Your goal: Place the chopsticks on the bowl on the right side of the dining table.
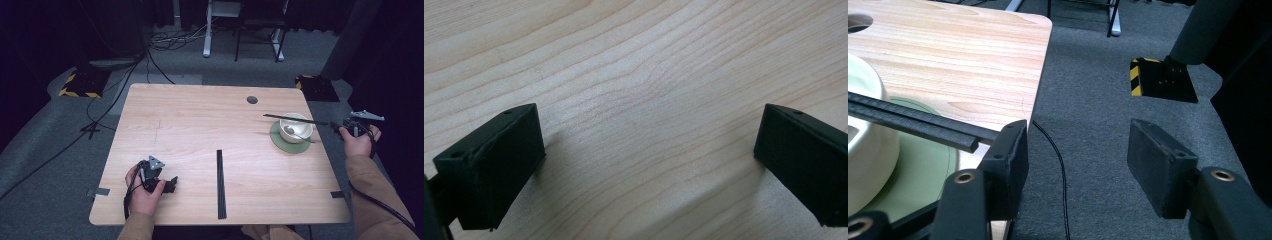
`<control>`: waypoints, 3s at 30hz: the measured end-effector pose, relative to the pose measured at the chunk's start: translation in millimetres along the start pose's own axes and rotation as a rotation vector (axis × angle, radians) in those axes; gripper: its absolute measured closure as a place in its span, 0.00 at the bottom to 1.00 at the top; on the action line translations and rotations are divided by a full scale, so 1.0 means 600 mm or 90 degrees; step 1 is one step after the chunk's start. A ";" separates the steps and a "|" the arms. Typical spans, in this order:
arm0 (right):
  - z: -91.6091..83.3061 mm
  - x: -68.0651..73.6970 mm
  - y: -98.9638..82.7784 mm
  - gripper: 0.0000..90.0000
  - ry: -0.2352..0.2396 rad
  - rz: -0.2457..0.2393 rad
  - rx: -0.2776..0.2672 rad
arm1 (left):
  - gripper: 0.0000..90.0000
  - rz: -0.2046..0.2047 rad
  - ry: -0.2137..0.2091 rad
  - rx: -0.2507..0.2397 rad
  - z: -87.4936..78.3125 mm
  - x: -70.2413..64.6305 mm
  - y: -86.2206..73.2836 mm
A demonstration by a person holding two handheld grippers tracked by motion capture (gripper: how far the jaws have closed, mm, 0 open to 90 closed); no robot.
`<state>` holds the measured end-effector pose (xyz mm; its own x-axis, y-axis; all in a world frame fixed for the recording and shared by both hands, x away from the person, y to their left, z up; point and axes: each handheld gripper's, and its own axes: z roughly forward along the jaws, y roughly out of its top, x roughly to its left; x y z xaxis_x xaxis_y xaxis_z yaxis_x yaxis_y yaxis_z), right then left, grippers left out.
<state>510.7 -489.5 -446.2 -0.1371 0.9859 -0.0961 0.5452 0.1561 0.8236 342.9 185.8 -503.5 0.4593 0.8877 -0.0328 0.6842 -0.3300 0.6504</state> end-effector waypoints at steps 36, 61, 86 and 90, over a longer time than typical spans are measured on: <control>-0.016 0.047 -0.002 0.43 0.044 -0.046 -0.013 | 0.00 -0.002 0.006 -0.003 0.001 0.000 0.001; -0.015 0.023 0.005 0.43 0.027 -0.023 -0.024 | 0.00 -0.002 0.006 -0.003 0.001 0.000 0.001; -0.200 0.123 0.035 0.35 0.255 -0.077 -0.071 | 0.01 0.018 -0.014 0.000 -0.010 0.004 -0.011; -0.218 0.145 0.033 0.35 0.296 -0.082 -0.068 | 0.01 0.031 -0.022 0.001 -0.013 0.008 -0.014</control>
<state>401.3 -408.7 -365.4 -0.5654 0.8239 0.0395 0.4159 0.2434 0.8762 334.7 195.4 -503.1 0.5110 0.8591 -0.0268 0.6616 -0.3733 0.6503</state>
